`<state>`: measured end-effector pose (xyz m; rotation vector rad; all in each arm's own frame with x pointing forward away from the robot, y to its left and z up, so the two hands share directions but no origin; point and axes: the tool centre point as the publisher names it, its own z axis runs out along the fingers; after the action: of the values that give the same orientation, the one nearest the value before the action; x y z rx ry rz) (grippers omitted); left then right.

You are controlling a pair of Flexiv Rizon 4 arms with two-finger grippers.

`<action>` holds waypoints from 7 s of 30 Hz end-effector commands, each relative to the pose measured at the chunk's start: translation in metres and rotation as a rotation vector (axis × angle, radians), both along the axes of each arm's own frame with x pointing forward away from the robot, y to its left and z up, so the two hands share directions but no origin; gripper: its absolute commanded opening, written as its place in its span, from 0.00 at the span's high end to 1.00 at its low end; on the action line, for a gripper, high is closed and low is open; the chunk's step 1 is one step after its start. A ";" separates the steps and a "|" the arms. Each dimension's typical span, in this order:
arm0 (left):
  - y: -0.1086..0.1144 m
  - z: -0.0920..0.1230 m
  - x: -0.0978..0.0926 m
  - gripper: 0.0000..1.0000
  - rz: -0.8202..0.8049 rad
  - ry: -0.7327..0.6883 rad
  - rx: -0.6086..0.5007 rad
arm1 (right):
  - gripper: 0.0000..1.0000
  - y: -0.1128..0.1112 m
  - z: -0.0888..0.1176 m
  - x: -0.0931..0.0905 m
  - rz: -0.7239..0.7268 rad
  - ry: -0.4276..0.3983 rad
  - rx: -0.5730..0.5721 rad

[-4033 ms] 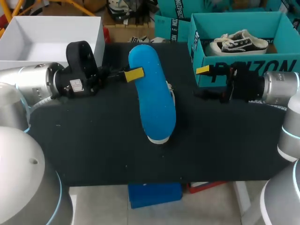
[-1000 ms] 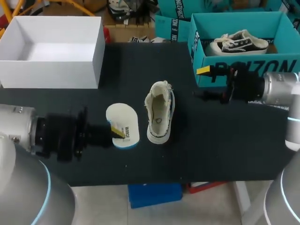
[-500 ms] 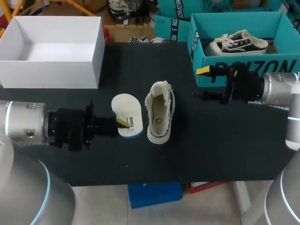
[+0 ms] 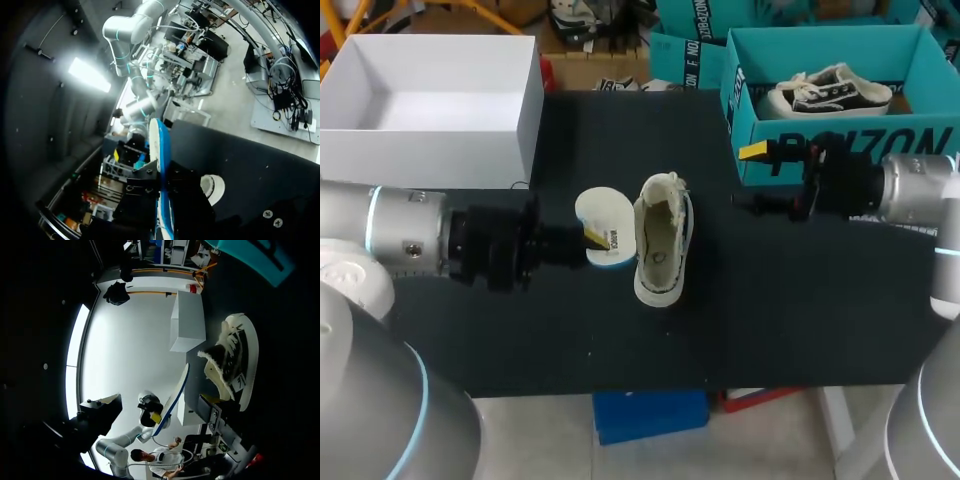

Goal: Take the shoe out of the shoebox, open the shoe tongue, remove and reinsert the insole, then place the shoe into the shoebox

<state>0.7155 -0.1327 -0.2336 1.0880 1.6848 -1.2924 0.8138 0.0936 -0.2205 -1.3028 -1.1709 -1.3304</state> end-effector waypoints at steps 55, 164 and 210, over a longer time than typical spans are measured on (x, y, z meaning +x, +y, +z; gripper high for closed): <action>-0.051 -0.058 0.014 1.00 -0.107 -0.586 0.032 | 0.00 0.001 -0.001 0.000 -0.002 0.000 0.000; -0.052 -0.056 0.027 0.58 -0.064 -0.570 0.050 | 1.00 0.122 -0.054 -0.008 0.233 0.036 -0.136; -0.030 0.009 0.026 0.00 -0.200 -0.500 0.843 | 1.00 0.122 -0.054 -0.008 0.233 0.036 -0.136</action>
<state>0.7401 -0.1616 -0.2320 1.8125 1.6429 -0.4401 0.8047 0.2140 -0.2737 -1.2359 -1.3616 -1.0724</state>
